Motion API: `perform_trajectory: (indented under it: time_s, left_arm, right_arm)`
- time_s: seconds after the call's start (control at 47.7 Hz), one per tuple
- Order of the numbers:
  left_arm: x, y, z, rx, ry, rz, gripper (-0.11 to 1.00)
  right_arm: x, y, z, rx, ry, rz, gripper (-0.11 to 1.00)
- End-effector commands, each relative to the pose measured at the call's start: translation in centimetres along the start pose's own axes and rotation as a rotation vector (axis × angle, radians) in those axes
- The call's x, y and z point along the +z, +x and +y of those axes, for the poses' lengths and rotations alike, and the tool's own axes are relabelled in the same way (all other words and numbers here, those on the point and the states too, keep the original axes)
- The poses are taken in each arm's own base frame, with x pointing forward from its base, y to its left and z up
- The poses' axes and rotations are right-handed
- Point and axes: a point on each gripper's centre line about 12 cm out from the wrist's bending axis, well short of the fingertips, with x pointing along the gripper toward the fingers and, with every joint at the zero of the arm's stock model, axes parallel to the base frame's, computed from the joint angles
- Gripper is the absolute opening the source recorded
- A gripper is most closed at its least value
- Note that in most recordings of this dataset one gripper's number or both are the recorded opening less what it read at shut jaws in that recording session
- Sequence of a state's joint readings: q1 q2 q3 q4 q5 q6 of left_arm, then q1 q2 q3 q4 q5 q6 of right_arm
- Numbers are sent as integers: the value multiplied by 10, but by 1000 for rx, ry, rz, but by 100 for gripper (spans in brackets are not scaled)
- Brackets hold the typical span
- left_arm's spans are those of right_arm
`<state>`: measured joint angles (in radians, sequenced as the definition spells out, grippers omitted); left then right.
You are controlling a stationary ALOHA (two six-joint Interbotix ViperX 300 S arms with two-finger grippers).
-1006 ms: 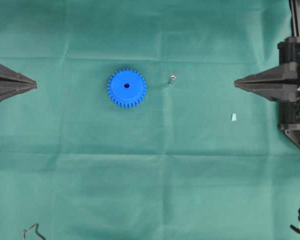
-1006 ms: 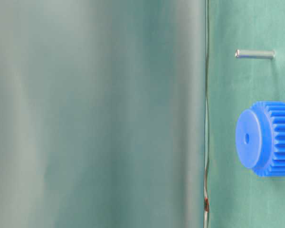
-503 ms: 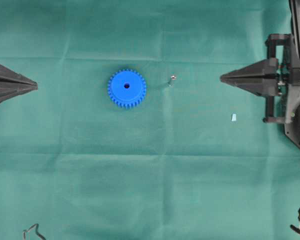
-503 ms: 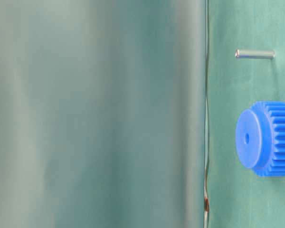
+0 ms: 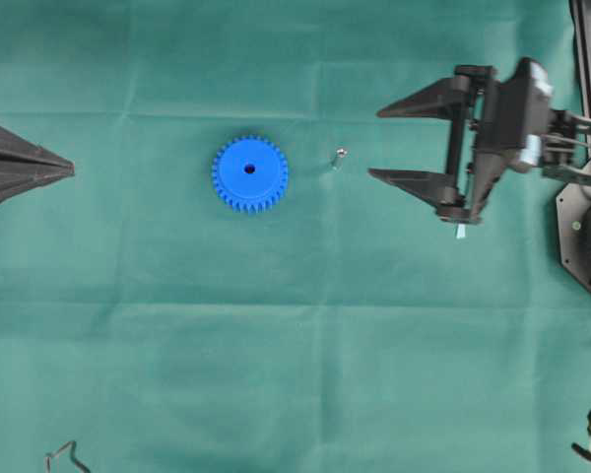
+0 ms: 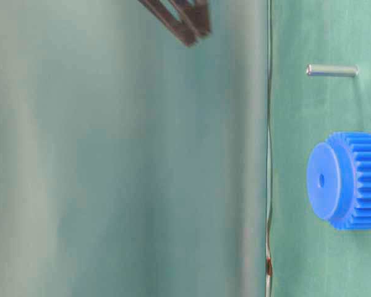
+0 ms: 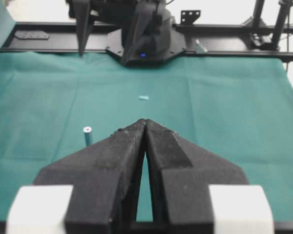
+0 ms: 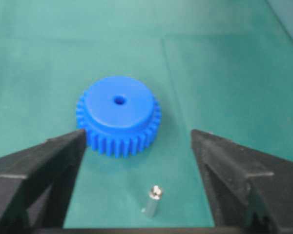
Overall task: Insert the shaft into the center hole of the gear.
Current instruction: 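Move the open right gripper left toward the upright silver shaft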
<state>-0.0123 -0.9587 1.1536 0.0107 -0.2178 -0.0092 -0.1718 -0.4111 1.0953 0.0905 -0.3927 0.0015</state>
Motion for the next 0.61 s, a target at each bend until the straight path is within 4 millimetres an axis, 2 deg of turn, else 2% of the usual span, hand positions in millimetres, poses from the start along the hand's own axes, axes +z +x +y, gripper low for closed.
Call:
perform_trajectory:
  time_s: [0.0, 0.314, 0.587]
  left_arm:
    - [9, 2, -1, -4, 3, -25, 0]
    - [8, 2, -1, -4, 4, -20, 0]
    - [7, 2, -1, -4, 4, -18, 0]
  right_arm:
    - [-1, 11, -5, -27, 27, -15, 88]
    - [-40, 41, -19, -114, 96, 26, 89]
    - [-64, 61, -25, -158, 123, 90, 89]
